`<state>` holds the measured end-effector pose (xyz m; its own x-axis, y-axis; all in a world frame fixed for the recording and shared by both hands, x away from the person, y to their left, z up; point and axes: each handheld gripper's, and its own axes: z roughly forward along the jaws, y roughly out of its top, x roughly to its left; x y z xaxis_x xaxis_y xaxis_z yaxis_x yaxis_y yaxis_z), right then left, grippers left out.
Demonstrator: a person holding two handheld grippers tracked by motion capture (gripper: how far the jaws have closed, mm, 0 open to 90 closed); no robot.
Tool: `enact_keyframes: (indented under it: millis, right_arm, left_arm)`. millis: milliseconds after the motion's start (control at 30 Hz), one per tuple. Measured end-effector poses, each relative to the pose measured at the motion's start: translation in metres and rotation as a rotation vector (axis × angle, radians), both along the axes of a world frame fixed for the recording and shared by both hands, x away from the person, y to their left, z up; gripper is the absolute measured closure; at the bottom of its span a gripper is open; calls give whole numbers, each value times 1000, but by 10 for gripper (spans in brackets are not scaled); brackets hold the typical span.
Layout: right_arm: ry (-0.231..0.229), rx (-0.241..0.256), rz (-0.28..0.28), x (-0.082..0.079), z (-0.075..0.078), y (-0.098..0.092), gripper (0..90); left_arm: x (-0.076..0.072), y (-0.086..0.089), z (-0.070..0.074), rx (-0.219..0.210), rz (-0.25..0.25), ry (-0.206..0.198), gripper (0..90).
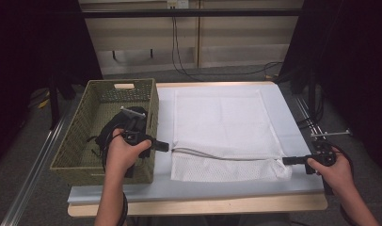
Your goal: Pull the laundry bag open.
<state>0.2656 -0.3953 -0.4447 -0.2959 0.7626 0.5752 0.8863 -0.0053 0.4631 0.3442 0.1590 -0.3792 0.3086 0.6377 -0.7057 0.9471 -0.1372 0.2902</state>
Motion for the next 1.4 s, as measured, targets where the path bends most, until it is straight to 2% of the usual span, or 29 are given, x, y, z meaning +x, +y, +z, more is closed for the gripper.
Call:
enact_keyframes:
  millis: [33, 100, 267, 400, 433, 500, 533, 633, 767, 867, 967, 1100, 1133, 1300, 1367, 1400]
  right_arm:
    - [15, -3, -1, -1, 0, 1, 882]
    - [-1, -5, 7, -1, 0, 0, 880]
    - [-5, -22, 4, -2, 0, 1, 868]
    - [-4, -26, 6, -2, 0, 1, 818]
    - [-9, -35, 2, -1, 1, 1, 776]
    - [0, -37, -12, -2, 1, 1, 771]
    - [-17, -38, -6, -1, 1, 1, 760]
    - [-28, -43, -6, -2, 3, 1, 746]
    - [-50, -54, -2, -2, 5, 5, 672]
    - [-86, -84, 4, -1, 5, 7, 608]
    - [-122, -84, -2, -1, 7, 11, 514]
    - [-140, -99, 13, 1, 9, 17, 488]
    - [-137, -102, 21, 2, 9, 19, 487]
    - [-166, -102, 36, 5, 12, 30, 462]
    - [-174, -111, 49, 8, 13, 35, 454]
    - [-182, -115, 54, 9, 13, 39, 447]
  left_arm:
    - [-1, -2, 1, 4, 2, -1, 868]
    - [-1, -3, 1, 4, 6, 1, 868]
    - [-1, -5, -1, 17, 1, 9, 868]
    - [-1, -6, -2, 28, -5, 9, 868]
    - [-1, -7, -3, 34, -8, 11, 868]
    - [-1, -11, -5, 41, -14, 8, 867]
    - [0, -12, -6, 43, -25, 14, 867]
    - [0, -15, -7, 57, -27, 5, 867]
    - [-1, -16, -7, 66, -36, 11, 867]
    - [-2, -18, -7, 70, -32, 14, 867]
    - [-2, -18, -7, 70, -37, 5, 866]
    - [-3, -19, -8, 75, -28, 5, 866]
    - [-3, -19, -8, 73, -34, 16, 867]
    - [-4, -19, -8, 75, -29, 6, 866]
    - [-4, -19, -8, 93, -39, -4, 866]
    - [-5, -21, -8, 84, -34, 12, 866]
